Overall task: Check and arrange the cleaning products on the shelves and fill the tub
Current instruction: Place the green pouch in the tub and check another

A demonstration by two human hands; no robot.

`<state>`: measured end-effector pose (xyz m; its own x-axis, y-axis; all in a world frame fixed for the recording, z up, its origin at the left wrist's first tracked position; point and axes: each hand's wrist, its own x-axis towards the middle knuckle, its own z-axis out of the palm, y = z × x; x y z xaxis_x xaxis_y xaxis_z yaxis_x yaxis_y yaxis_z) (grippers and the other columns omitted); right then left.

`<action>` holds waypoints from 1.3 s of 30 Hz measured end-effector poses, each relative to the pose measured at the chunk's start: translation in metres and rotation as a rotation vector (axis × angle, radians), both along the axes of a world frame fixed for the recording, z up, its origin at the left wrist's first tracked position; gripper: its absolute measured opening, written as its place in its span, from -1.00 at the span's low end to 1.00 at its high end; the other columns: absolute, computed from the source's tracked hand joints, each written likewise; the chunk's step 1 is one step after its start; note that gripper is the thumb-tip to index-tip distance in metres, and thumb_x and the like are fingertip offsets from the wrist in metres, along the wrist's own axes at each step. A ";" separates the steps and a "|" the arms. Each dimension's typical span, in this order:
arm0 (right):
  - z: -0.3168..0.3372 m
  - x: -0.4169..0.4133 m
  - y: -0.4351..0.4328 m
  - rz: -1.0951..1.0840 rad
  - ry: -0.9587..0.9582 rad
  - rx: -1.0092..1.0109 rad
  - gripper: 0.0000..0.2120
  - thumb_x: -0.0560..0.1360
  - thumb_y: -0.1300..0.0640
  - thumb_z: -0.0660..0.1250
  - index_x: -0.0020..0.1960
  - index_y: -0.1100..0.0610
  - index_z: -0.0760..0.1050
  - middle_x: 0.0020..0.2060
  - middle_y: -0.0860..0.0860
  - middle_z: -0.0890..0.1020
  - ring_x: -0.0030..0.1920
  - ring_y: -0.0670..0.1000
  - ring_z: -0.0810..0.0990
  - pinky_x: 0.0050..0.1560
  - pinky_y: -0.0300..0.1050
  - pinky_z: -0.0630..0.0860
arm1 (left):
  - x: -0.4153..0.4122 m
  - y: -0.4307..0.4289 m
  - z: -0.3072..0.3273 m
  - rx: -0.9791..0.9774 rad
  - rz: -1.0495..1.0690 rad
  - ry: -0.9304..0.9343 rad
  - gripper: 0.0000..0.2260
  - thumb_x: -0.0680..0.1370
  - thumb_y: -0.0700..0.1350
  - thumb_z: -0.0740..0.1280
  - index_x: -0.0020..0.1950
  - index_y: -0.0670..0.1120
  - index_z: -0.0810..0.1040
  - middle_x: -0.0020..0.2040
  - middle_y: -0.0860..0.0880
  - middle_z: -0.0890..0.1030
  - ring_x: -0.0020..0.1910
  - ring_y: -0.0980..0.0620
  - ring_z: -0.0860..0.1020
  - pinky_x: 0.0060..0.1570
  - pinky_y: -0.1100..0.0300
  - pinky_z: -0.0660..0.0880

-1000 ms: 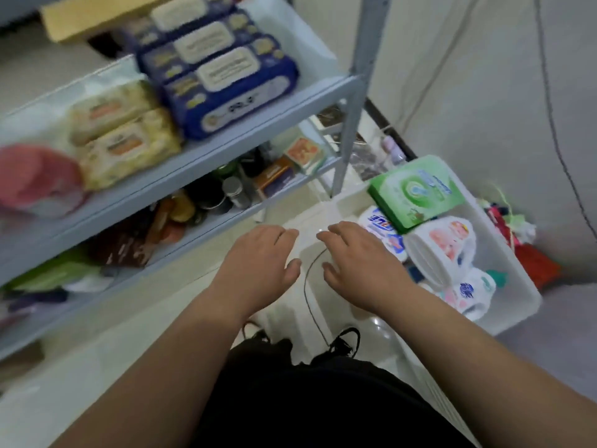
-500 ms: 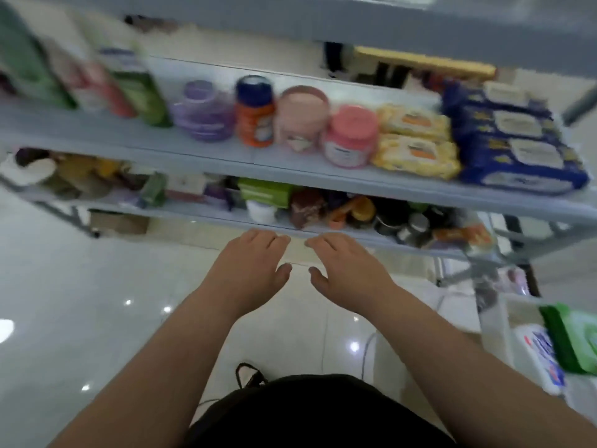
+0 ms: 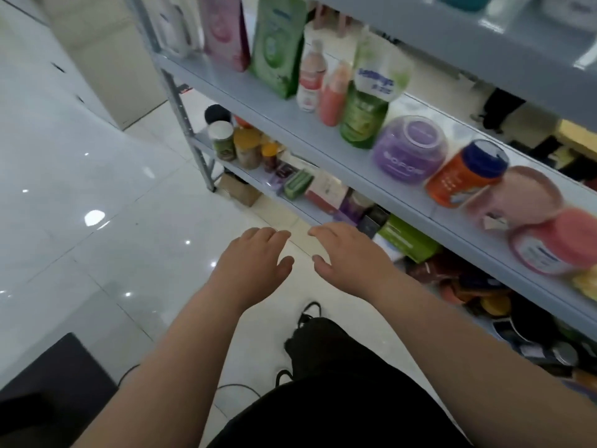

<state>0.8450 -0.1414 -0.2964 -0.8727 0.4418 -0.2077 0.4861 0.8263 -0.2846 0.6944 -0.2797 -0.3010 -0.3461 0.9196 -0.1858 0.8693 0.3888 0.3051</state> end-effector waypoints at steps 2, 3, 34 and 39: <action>-0.004 -0.030 0.010 0.021 -0.008 -0.022 -0.50 0.65 0.01 0.23 0.56 0.08 0.30 0.47 0.03 0.41 0.49 0.06 0.31 0.46 -0.06 0.25 | -0.028 0.006 -0.003 -0.017 0.015 0.003 -0.52 0.67 0.10 0.18 0.58 0.02 0.30 0.46 0.01 0.45 0.47 -0.06 0.35 0.39 0.06 0.33; -0.008 -0.045 0.017 0.027 -0.012 -0.031 -0.50 0.65 0.00 0.23 0.55 0.08 0.30 0.46 0.03 0.41 0.49 0.05 0.31 0.46 -0.05 0.26 | -0.044 0.012 -0.004 -0.026 0.015 0.009 -0.53 0.67 0.11 0.18 0.57 0.03 0.30 0.46 0.02 0.45 0.47 -0.05 0.36 0.38 0.07 0.33; -0.064 -0.419 0.237 -1.287 0.512 -0.658 -0.33 0.57 0.04 0.33 0.59 0.04 0.11 0.03 0.06 0.63 0.06 0.14 0.62 0.09 0.04 0.56 | -0.456 0.273 -0.073 -0.153 -0.373 0.080 -0.39 0.62 0.13 0.19 0.64 -0.01 0.14 0.57 -0.14 0.26 0.57 -0.19 0.16 0.53 -0.12 0.15; -0.068 -0.445 0.248 -1.408 0.657 -0.648 -0.47 0.49 0.00 0.35 0.40 -0.04 0.25 0.13 0.06 0.62 0.10 0.17 0.66 0.10 0.14 0.63 | -0.503 0.296 -0.088 -0.219 -0.572 0.176 -0.33 0.64 0.09 0.23 0.67 0.06 -0.03 0.64 -0.13 0.02 0.62 -0.20 -0.07 0.57 -0.21 0.00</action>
